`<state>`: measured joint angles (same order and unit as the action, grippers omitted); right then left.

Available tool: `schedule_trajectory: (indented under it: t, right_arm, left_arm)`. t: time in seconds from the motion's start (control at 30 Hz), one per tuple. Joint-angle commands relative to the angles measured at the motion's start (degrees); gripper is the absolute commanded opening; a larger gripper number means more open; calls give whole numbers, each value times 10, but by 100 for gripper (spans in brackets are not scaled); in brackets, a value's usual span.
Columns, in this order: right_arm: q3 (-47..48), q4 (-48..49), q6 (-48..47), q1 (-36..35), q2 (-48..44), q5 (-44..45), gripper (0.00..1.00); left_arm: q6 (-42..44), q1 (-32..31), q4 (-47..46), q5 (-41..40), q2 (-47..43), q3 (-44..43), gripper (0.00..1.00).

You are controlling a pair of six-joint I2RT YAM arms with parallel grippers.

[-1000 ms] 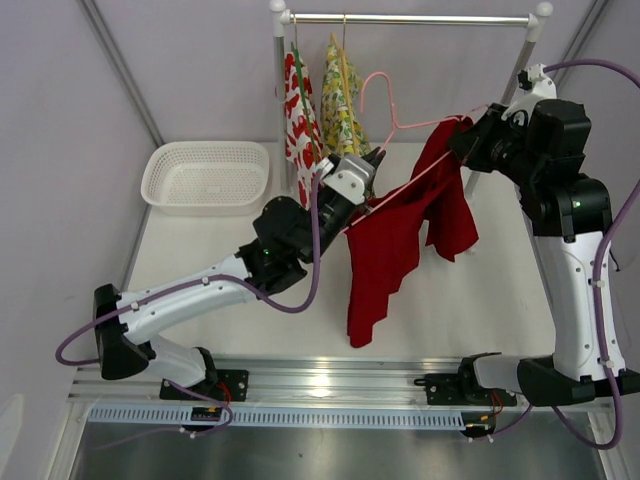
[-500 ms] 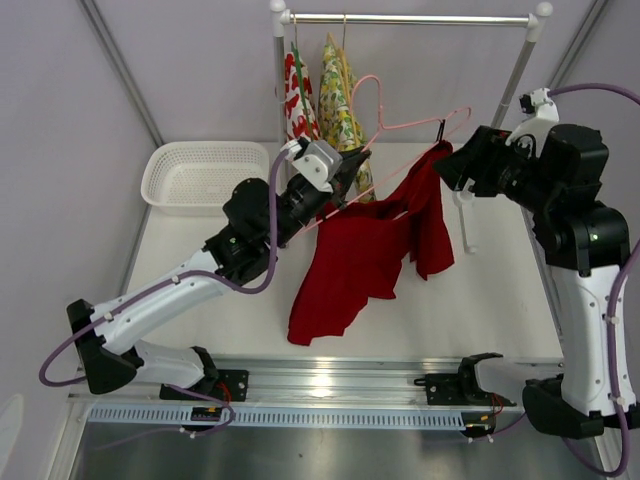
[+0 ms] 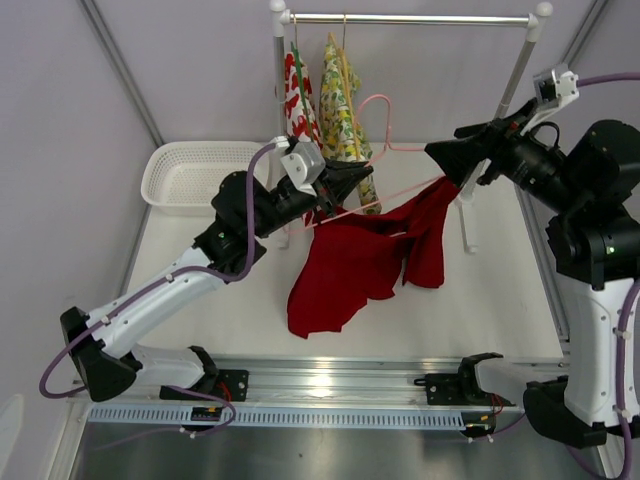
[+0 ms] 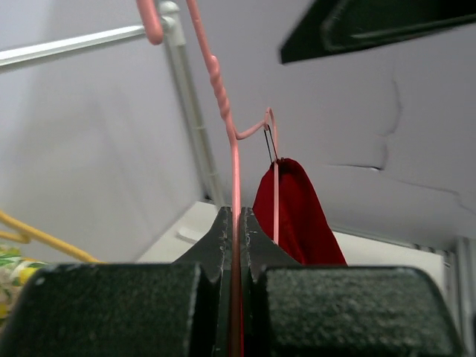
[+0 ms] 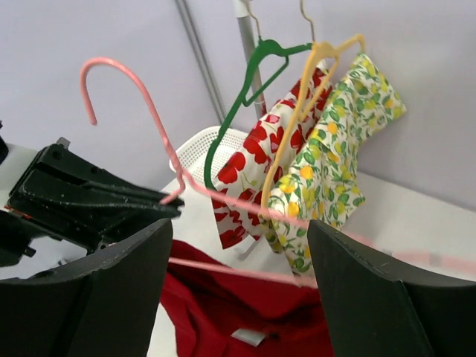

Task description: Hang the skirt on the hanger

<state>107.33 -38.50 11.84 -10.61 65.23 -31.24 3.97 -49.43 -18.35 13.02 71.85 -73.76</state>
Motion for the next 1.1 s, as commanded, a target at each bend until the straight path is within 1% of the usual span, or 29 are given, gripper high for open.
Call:
schedule_trajectory:
  t: [0.0, 0.03, 0.07, 0.13, 0.17, 0.27, 0.43, 0.5, 0.6, 0.63, 0.7, 0.73, 0.8, 0.83, 0.9, 0.93, 1.0, 1.03, 1.07]
  right_arm:
    - [36, 27, -47, 1, 38, -68, 81]
    - [42, 23, -67, 2, 45, -79, 82]
    - [48, 20, -75, 2, 49, -110, 82]
    - [47, 24, -83, 2, 56, -145, 83]
    - [41, 26, -85, -1, 58, -177, 83]
    - [25, 31, -91, -11, 57, -210, 83]
    - [-21, 61, -91, -53, 47, -216, 84]
    - [-26, 63, -95, -70, 50, -208, 83]
    - [-28, 54, -108, -97, 59, -189, 81]
    - [-37, 56, -107, -105, 60, -181, 79]
    - [-46, 76, -103, -109, 60, -182, 78]
    - [-48, 80, -99, -112, 60, -179, 73]
    - [-47, 84, -100, -119, 66, -175, 67]
    - [-46, 79, -103, -121, 68, -173, 58]
    - [-47, 77, -105, -123, 68, -165, 47]
    - [-49, 79, -107, -123, 67, -160, 39]
    - [-60, 90, -105, -124, 59, -148, 30]
    - [-63, 98, -103, -123, 57, -145, 19]
    - [-65, 101, -100, -124, 55, -142, 13]
  left_arm:
    - [-63, 28, -20, 133, -34, -41, 0]
    - [-70, 33, -22, 147, -36, -37, 0]
    - [-79, 41, -26, 157, -37, -33, 0]
    - [-94, 49, -27, 173, -37, -30, 0]
    - [-101, 50, -27, 177, -37, -31, 0]
    - [-121, 58, -33, 194, -26, -35, 0]
    - [-137, 62, -44, 211, -9, -43, 0]
    - [-144, 62, -50, 213, -4, -45, 0]
    - [-149, 62, -49, 214, 5, -53, 0]
    - [-150, 62, -48, 217, 7, -54, 0]
    - [-154, 62, -50, 219, 14, -58, 0]
    - [-157, 62, -53, 218, 15, -57, 0]
    - [-162, 62, -60, 220, 18, -54, 0]
    - [-164, 62, -63, 218, 18, -54, 0]
    - [-164, 62, -64, 215, 19, -52, 0]
    - [-164, 62, -63, 215, 20, -54, 0]
    - [-164, 62, -63, 217, 21, -54, 0]
    - [-164, 62, -63, 215, 21, -54, 0]
    - [-164, 62, -64, 216, 22, -53, 0]
